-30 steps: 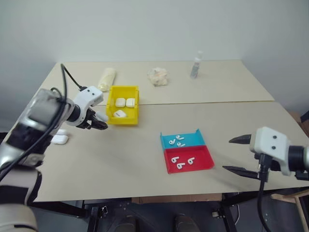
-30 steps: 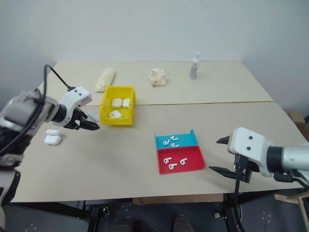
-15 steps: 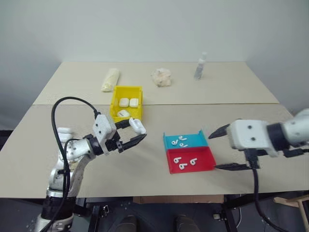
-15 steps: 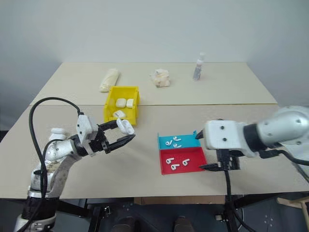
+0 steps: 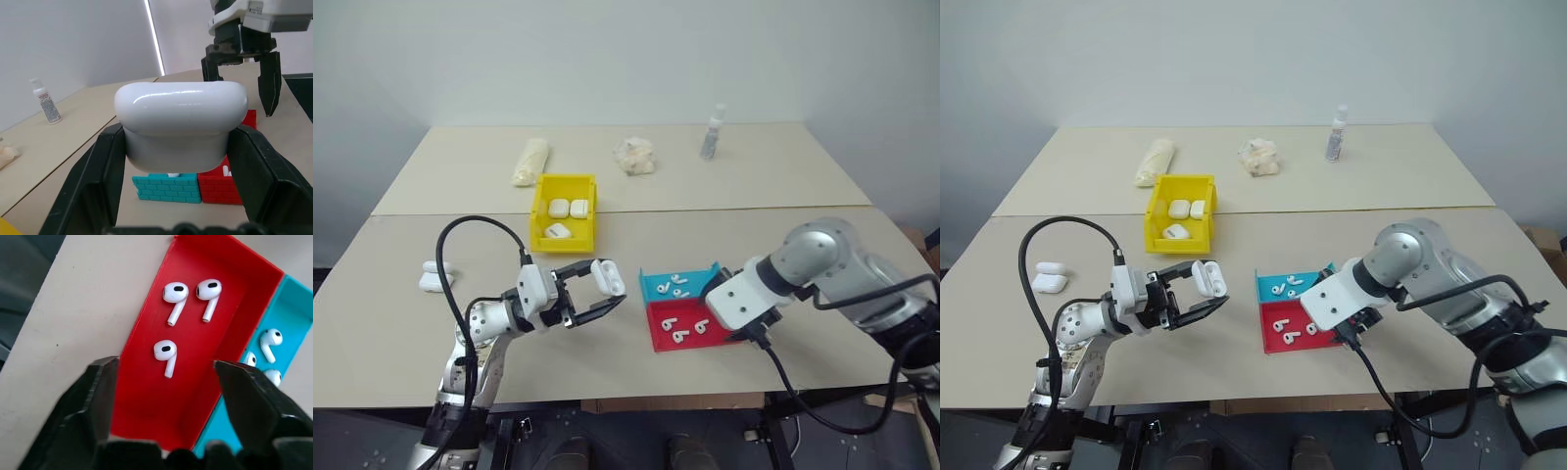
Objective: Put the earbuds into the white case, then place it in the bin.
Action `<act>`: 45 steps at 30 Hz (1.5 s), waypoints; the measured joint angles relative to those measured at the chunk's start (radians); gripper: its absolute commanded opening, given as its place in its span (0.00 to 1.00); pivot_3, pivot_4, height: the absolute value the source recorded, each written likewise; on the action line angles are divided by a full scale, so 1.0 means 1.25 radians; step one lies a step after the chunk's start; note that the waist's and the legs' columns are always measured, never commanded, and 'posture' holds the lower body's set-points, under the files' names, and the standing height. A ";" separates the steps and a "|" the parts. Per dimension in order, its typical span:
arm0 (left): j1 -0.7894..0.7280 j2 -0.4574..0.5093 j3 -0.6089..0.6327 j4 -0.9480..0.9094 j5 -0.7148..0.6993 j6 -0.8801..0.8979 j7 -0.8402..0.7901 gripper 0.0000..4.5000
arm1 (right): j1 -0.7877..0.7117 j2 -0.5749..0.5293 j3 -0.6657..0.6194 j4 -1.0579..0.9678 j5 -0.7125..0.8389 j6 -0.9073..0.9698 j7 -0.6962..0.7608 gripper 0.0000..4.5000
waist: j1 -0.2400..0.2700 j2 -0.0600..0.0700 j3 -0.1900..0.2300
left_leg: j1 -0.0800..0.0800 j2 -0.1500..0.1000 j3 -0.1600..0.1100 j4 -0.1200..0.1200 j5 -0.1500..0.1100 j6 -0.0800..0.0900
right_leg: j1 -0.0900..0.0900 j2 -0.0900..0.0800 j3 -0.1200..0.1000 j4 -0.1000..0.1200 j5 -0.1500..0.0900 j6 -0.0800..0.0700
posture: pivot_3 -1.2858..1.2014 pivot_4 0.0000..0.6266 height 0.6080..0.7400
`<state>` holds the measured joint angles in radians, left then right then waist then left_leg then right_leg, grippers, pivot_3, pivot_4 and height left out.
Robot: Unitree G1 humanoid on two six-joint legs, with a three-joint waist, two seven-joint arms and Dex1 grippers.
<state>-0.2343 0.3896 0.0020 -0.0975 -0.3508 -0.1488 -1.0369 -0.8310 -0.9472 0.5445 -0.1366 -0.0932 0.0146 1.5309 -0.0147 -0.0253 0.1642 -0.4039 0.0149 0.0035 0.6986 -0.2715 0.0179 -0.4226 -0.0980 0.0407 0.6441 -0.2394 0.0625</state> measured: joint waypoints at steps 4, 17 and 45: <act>0.015 0.003 -0.010 -0.028 0.008 0.018 0.030 0.62 | -0.006 0.031 0.019 0.024 -0.038 -0.036 0.000 0.77 | 0.001 0.000 0.000 | 0.000 0.000 -0.001 0.000 0.000 0.000 | 0.000 0.000 0.000 0.001 0.000 0.000 | 0.52 0.24 1.00; 0.021 0.033 -0.026 -0.089 0.014 0.088 0.100 0.62 | 0.012 0.090 0.035 0.102 -0.154 -0.136 -0.026 0.63 | 0.001 0.000 0.000 | 0.001 0.000 0.000 0.000 0.000 0.000 | 0.000 0.000 0.000 0.001 0.000 0.000 | 0.52 0.24 1.00; 0.014 0.046 -0.050 -0.106 0.030 0.122 0.125 0.62 | 0.020 0.109 0.031 0.132 -0.197 -0.187 -0.045 0.43 | 0.001 0.000 0.000 | 0.001 0.000 0.000 -0.001 0.000 -0.001 | 0.001 0.000 0.000 0.000 0.000 0.000 | 0.52 0.24 1.00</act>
<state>-0.2164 0.4466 -0.0603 -0.2305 -0.3135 0.0043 -0.8810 -0.8062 -0.8106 0.5838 0.0281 -0.3399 -0.2192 1.4741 -0.0133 -0.0252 0.1642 -0.4024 0.0147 0.0033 0.6971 -0.2711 0.0172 -0.4217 -0.0978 0.0405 0.6440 -0.2394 0.0625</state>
